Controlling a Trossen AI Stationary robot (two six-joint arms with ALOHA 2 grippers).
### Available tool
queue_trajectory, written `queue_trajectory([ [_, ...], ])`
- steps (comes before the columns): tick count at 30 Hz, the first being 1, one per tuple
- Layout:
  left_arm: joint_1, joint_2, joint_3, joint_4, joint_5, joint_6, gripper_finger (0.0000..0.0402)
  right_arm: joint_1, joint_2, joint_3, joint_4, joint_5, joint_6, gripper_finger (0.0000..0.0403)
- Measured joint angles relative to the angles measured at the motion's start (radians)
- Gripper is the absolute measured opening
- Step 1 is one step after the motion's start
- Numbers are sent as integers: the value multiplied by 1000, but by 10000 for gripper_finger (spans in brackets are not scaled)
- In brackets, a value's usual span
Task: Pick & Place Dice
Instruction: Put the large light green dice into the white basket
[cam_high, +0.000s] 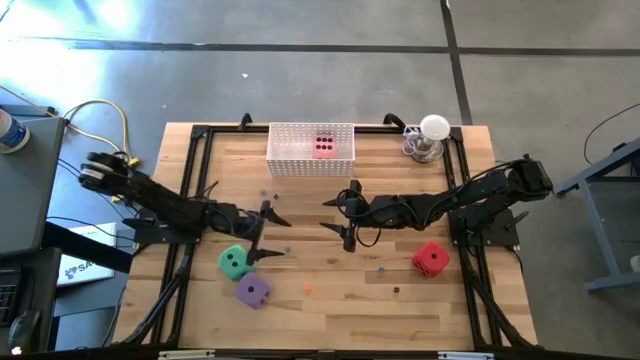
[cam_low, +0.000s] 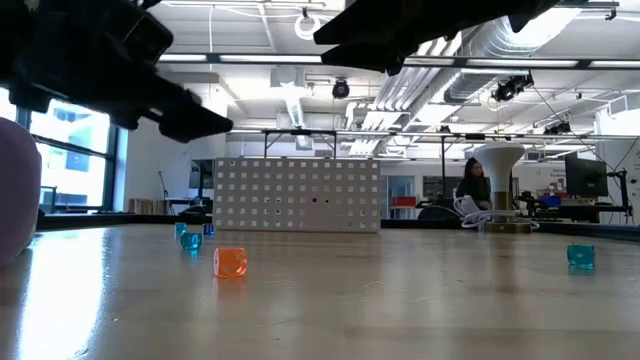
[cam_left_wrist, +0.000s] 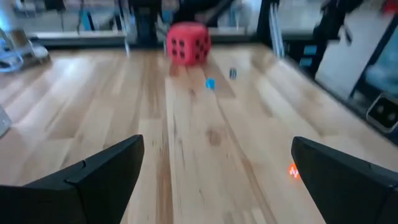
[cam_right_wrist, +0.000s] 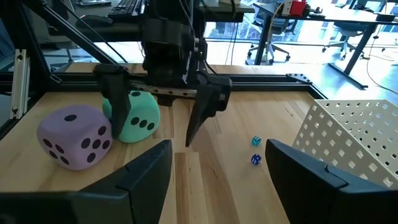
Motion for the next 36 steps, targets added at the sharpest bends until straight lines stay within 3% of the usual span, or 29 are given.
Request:
queue_trajectory([
  [9,-33,-263,391,-994,4,-16,399,0,0,0,-17,-6,0,250],
  [13,-87,-284,529,-1289,70,-30,399,0,0,0,-20,-7,7,250],
  [23,-212,-259,568,-1641,70,-187,399,0,0,0,-20,-7,8,250],
  [28,-278,-193,568,-1648,120,-196,399,0,0,0,-20,-7,8,250],
  [36,-332,-58,569,-1674,102,-100,399,0,0,0,-23,-34,35,250],
])
